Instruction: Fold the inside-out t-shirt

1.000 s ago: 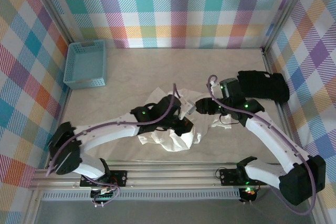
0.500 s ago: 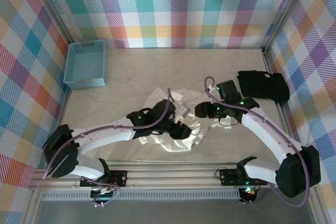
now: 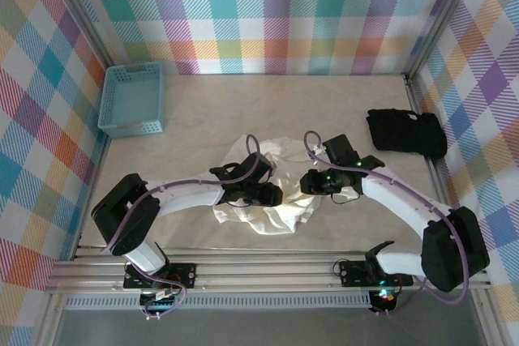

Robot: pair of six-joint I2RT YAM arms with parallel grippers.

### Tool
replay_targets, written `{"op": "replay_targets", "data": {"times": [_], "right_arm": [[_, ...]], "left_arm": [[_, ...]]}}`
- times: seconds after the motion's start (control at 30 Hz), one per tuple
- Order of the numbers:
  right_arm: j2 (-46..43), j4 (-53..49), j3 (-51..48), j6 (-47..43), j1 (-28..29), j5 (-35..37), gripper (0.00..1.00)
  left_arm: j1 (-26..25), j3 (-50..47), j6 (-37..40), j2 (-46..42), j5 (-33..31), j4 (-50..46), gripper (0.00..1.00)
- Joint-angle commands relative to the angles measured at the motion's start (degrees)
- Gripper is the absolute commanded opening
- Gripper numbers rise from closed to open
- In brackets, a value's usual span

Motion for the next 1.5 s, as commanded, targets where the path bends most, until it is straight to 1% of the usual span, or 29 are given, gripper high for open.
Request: {"op": "replay_targets", "data": {"times": [0.0,0.03,0.07,0.2,0.33,0.4,0.5,0.57,0.63,0.67,0.73,0.83,0.9,1.0,1.17,1.27,1.37,1.4,1.43,1.47], "right_arm": [[-5.16,7.29,-0.05,1.76,0.20,-0.43,0.09],[-6.45,9.58,0.13,2.24,0.25,-0.29,0.05],[-7.30,11.74,0.21,2.76,0.18,-0.29,0.03],[-9.45,23.18,1.13,5.17,-0.03,-1.68,0.01],[-10.56,31.34,1.73,6.41,-0.02,-1.82,0.02],[-11.01,31.59,1.15,5.95,-0.01,-0.49,0.04],[-10.76,29.26,-1.80,4.05,0.10,2.04,0.07],[-10.15,28.03,-4.60,2.00,0.73,2.75,0.10],[-9.61,26.85,-7.58,-1.78,2.11,4.23,0.15],[-9.56,25.77,-8.37,-3.89,2.92,5.38,0.19],[-10.27,22.81,-9.34,-8.93,4.83,8.54,0.29],[-12.68,21.16,-9.60,-15.00,6.91,11.74,0.40],[-13.72,21.64,-9.33,-18.49,7.82,11.49,0.46],[-12.47,23.34,-8.31,-23.54,9.25,8.62,0.53],[-6.51,26.20,-5.87,-30.28,12.04,4.06,0.58],[-3.62,29.67,-5.35,-31.35,13.87,1.69,0.62],[0.60,31.86,-3.51,-32.15,14.81,0.20,0.62],[2.34,32.81,-2.62,-31.97,14.92,0.57,0.60],[3.83,33.48,-1.80,-31.49,14.92,0.96,0.56],[4.79,33.70,-0.93,-31.62,14.92,0.12,0.49]], "left_arm": [[0.75,1.16,-0.22,-1.53,-0.02,3.65,0.11],[1.50,0.60,-0.11,-2.81,0.01,5.16,0.04],[2.49,-0.04,-0.09,-4.00,0.21,6.71,0.00],[7.39,-2.82,2.10,-13.22,1.87,12.96,0.00],[10.26,-4.98,9.38,-25.32,1.09,17.68,0.00],[10.76,-8.44,12.61,-30.34,-0.36,20.97,0.00],[12.33,-13.56,15.97,-34.43,1.11,24.20,0.00],[12.83,-16.16,18.61,-35.62,3.16,24.99,0.00],[13.01,-18.76,21.01,-36.94,5.51,26.76,0.00],[13.11,-19.92,21.85,-37.67,6.38,27.52,0.00],[13.19,-21.78,24.23,-39.35,8.05,28.17,0.00],[13.28,-23.11,27.43,-41.44,9.10,26.57,0.00],[13.41,-23.57,28.72,-42.37,8.94,25.36,0.00],[13.50,-23.34,29.34,-42.94,8.43,23.21,0.00],[13.46,-22.61,29.07,-43.46,7.79,21.56,0.00],[13.45,-22.17,29.07,-43.29,7.87,20.72,0.00],[13.45,-22.04,29.03,-43.30,7.97,20.30,0.00],[13.45,-22.03,29.03,-43.27,7.86,20.20,0.00],[13.49,-22.03,28.91,-43.36,7.67,20.04,0.00],[13.45,-22.08,28.90,-43.44,7.27,19.87,0.00]]}}
